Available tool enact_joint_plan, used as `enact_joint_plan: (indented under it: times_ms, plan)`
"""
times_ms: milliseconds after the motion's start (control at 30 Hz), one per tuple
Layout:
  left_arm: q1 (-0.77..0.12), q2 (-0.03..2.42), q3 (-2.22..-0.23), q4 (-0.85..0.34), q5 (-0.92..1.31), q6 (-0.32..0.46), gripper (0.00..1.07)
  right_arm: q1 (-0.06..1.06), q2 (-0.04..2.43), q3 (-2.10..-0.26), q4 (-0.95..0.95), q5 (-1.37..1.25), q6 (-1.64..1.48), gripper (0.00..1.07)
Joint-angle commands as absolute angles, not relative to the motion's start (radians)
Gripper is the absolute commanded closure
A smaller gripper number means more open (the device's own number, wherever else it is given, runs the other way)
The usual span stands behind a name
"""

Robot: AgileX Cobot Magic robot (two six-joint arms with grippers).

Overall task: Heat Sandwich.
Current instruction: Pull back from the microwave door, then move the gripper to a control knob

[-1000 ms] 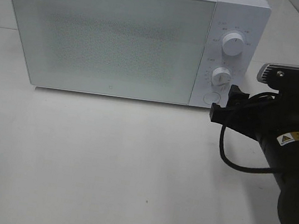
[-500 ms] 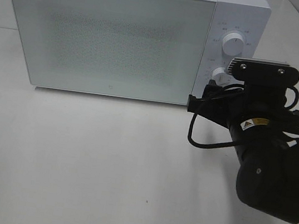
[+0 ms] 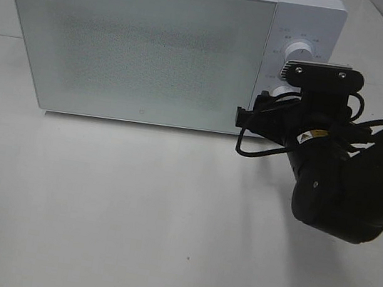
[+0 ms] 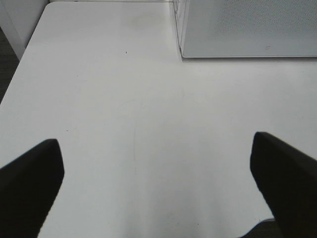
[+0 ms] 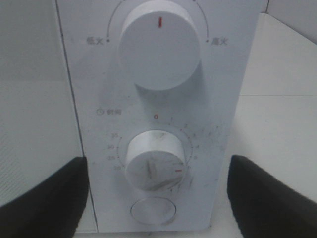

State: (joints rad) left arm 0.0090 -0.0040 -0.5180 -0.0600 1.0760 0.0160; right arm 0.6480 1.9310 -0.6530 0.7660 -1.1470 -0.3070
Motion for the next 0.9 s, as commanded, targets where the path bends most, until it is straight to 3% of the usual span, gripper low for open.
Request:
enact_joint_plan:
  times_ms: [33, 600, 900]
  plan:
    - [0.007, -0.028, -0.517, -0.068, 1.072, 0.013, 0.09, 0.619, 1.954, -0.685, 0.718, -1.122, -0.298, 0.32]
    - [0.007, -0.028, -0.517, -0.068, 1.072, 0.013, 0.09, 0.558, 1.995, -0.752, 0.665, -1.098, -0.298, 0.33]
    - [0.007, -0.028, -0.517, -0.068, 1.072, 0.013, 0.09, 0.561, 1.995, -0.752, 0.665, -1.070, -0.298, 0.50]
